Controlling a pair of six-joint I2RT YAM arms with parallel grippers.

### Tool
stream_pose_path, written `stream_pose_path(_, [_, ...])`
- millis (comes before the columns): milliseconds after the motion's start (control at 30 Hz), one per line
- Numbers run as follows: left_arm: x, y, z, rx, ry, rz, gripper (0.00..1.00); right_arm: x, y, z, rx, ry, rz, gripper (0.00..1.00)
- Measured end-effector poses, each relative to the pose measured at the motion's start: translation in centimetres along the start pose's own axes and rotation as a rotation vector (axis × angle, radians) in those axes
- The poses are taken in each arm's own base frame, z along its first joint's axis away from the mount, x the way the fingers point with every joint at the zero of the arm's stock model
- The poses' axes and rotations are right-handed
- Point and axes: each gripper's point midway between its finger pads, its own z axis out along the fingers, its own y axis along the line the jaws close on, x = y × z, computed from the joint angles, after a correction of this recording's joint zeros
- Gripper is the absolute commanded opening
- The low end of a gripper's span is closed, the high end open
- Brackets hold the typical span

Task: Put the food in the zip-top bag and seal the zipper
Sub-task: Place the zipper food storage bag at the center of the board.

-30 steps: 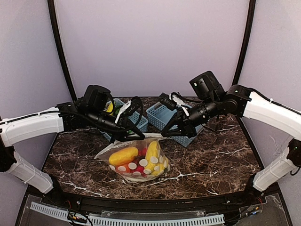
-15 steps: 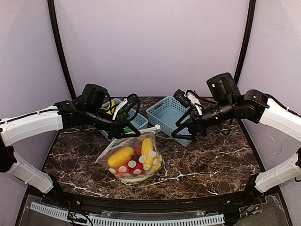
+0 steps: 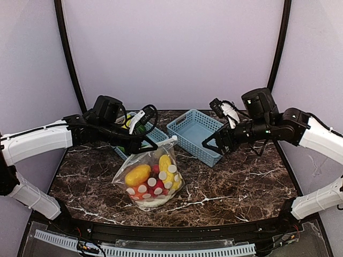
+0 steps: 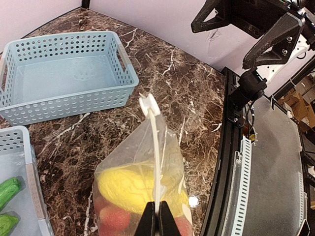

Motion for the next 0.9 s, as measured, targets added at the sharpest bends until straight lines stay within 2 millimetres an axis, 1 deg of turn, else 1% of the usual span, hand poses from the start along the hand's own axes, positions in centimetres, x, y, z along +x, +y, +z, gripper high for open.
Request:
stream_pose_path(167, [0.6,2.5,0.0,-0.065,-0.008,-0.011,0.01,0.1,-1.5,0.1,0.065,-0.002,0.043,0.8])
stream_pose_path(267, [1.3,4.9,-0.2,-0.116,-0.009,-0.022,0.01,0.1,-2.4,0.0,0.099,-0.014,0.068,0.81])
stream_pose_path(367, [1.8,7.7,-0.9,-0.176,-0.025,-0.035,0.01,0.3,-3.3,-0.2,0.129,-0.023,0.095,0.81])
stream_pose_path(500, [2.4,10.2,-1.3,-0.226,-0.034,-0.047,0.01,0.8,-4.2,-0.3,0.156,-0.028,0.126,0.82])
stream_pose_path(633, [2.9,11.4,-0.8,-0.244,-0.023,-0.049,0.01,1.3,-5.0,-0.6,0.179,-0.034,0.155,0.82])
stream_pose_path(733, [3.3,12.0,-0.2,-0.251,-0.011,-0.059,0.02,1.6,-5.5,-0.9,0.196,-0.042,0.177,0.82])
stream_pose_path(767, [3.4,12.1,-0.1,-0.251,-0.009,-0.063,0.05,1.7,-5.7,-0.9,0.201,-0.047,0.185,0.82])
stream_pose_path(867, [3.3,12.1,0.0,-0.246,-0.017,-0.075,0.07,2.0,-6.2,-1.0,0.213,-0.052,0.204,0.82])
stream_pose_path(900, [3.2,12.0,0.1,-0.242,-0.02,-0.081,0.1,2.1,-6.3,-1.0,0.216,-0.052,0.208,0.82])
